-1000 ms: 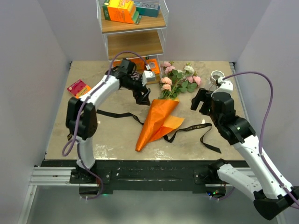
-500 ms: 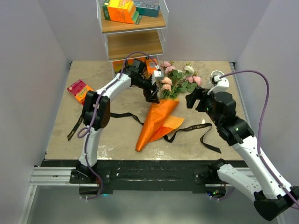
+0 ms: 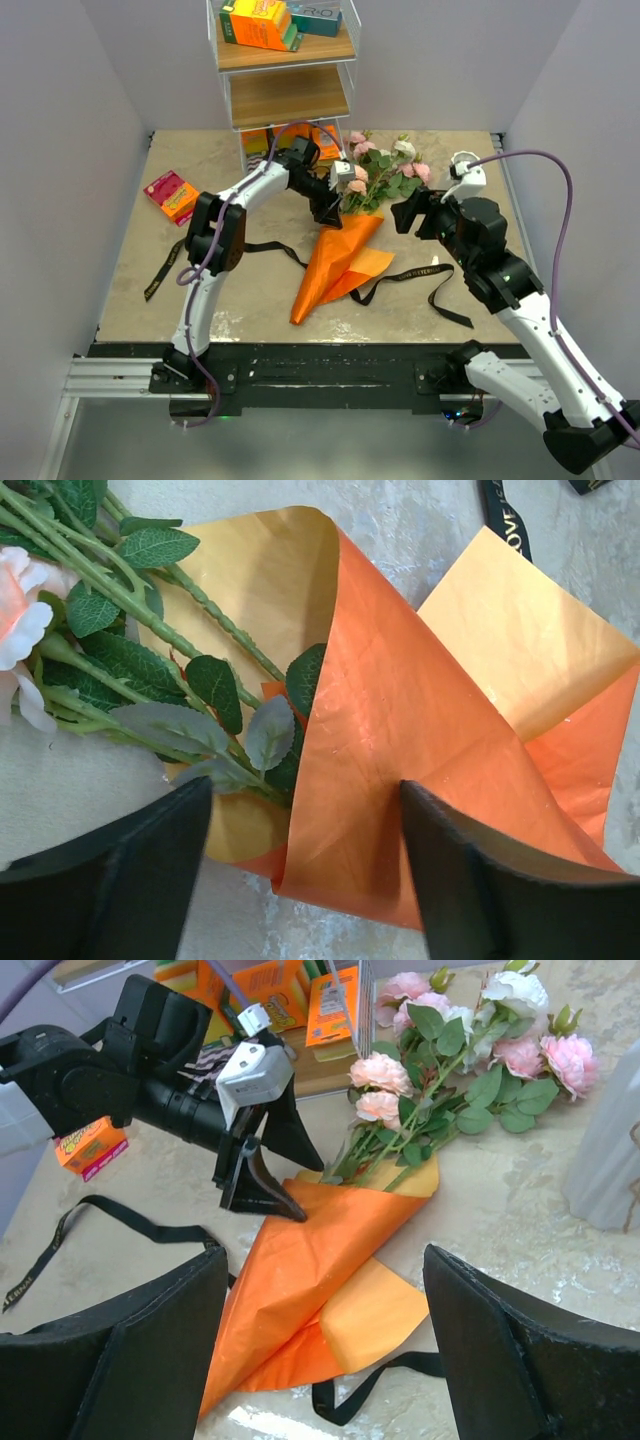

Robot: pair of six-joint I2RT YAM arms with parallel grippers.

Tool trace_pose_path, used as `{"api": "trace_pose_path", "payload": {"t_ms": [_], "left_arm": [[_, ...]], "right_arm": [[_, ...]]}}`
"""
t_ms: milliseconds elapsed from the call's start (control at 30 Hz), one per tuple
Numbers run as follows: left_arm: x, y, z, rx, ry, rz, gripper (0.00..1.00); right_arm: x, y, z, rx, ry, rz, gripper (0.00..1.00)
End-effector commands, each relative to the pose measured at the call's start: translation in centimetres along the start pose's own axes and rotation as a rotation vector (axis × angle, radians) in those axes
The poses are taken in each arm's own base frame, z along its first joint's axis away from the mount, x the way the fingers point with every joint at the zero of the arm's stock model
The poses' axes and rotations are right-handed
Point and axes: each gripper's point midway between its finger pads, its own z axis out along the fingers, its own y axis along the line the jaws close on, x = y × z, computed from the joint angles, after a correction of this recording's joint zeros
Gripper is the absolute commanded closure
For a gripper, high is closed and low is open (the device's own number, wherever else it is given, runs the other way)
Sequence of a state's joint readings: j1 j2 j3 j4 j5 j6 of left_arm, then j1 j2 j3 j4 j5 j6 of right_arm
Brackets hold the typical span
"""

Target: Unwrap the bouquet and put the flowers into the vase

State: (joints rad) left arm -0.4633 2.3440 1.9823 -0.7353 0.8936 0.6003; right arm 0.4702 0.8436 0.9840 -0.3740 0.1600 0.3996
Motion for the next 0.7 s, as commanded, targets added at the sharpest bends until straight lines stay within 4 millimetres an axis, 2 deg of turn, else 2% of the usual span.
{"api": "trace_pose_path", "payload": {"t_ms": [0,33,67,167,300,367,467,667], "left_arm": [[-2.7,-1.0,-1.1,0.023,-0.041,0.067,0.41],[-2.7,-1.2,-1.3,0.027,-0.039,0.062,0.47],[-2.9,-1.3,-1.4,0.025,-0.041,0.065,0.58],[-3.1,-1.5,-1.7,0.027,-0.039,0.073,0.73],[-3.2,-1.6,-1.8,0.041,-0.028,0.072,0.87],[-3.4,-1.7,-1.9,0.045,-0.026,0.072,0.98],[-3.9,-1.9,-2.1,0.05,-0.032,0.07,1.0],[-7.0,-3.3,-3.8,0.039,-0.082,0.09,1.0]], "right_arm": [[-0.5,1.0,-0.1,-0.054,-0.027,0.007,0.18],[-0.6,1.0,-0.1,-0.058,-0.027,0.008,0.18],[-0.7,1.0,-0.2,-0.059,-0.03,0.008,0.19],[-0.8,1.1,-0.4,-0.061,-0.034,0.009,0.19],[-0.9,1.1,-0.8,-0.063,-0.038,0.011,0.22],[-0.8,1.0,-0.8,-0.064,-0.038,0.011,0.22],[-0.6,1.1,-0.8,-0.067,-0.032,0.015,0.23],[-0.8,0.9,-0.8,-0.058,-0.038,0.017,0.24]]}}
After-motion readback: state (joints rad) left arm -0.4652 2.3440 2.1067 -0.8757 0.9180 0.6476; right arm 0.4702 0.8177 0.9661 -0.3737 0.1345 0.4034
